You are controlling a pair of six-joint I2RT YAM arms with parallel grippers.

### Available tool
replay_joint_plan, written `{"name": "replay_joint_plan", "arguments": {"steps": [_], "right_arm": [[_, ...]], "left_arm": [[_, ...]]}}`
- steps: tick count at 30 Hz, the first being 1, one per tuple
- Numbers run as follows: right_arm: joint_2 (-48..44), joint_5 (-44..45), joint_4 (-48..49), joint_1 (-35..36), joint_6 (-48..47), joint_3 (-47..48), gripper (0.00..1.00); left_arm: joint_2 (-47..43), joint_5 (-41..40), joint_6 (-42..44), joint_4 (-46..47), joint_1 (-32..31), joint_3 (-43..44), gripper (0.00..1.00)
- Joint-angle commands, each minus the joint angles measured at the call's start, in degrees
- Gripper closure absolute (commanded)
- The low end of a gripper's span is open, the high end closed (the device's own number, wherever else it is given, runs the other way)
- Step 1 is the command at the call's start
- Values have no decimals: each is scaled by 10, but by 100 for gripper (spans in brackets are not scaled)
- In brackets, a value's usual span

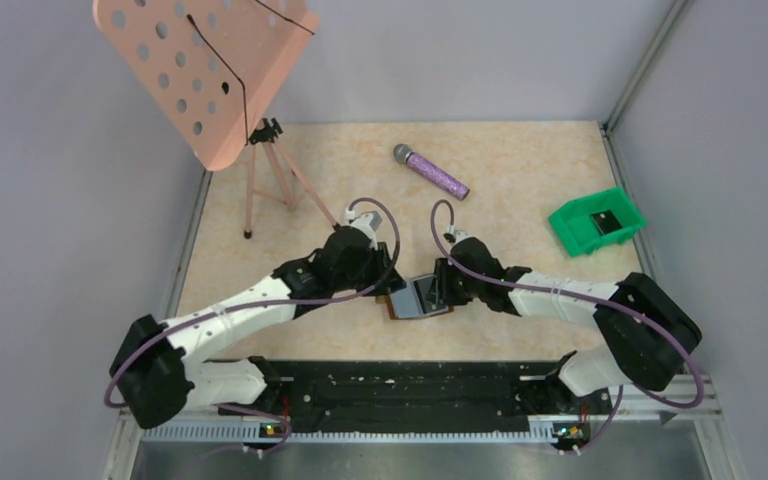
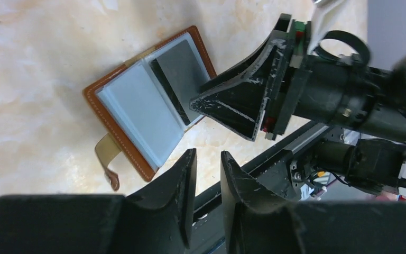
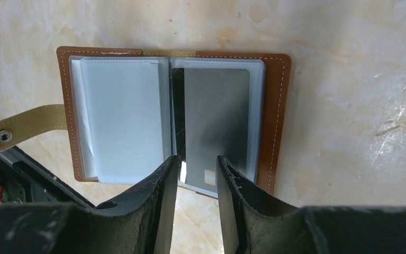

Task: Take the credit cards out of the card holder
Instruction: Remove the credit card from the card holder.

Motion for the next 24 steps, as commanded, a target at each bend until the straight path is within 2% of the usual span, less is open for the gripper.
{"name": "replay_joint_plan", "arguments": {"steps": [1,11,19,24], "right_arm": [[-12,3,32,-6,4,-6,67],[-29,-1,6,-31,-24,-2,67],[-7,-17,22,-36,-17,-20,71],[-32,-23,38,-36,4,-62,72]], "left_arm": [[87,54,-16,54,1,34,72],[202,63,-33,163,1,12,76],[221,29,-41,206,1,-22,76],[223,11,-37,211,1,-39,74]]}}
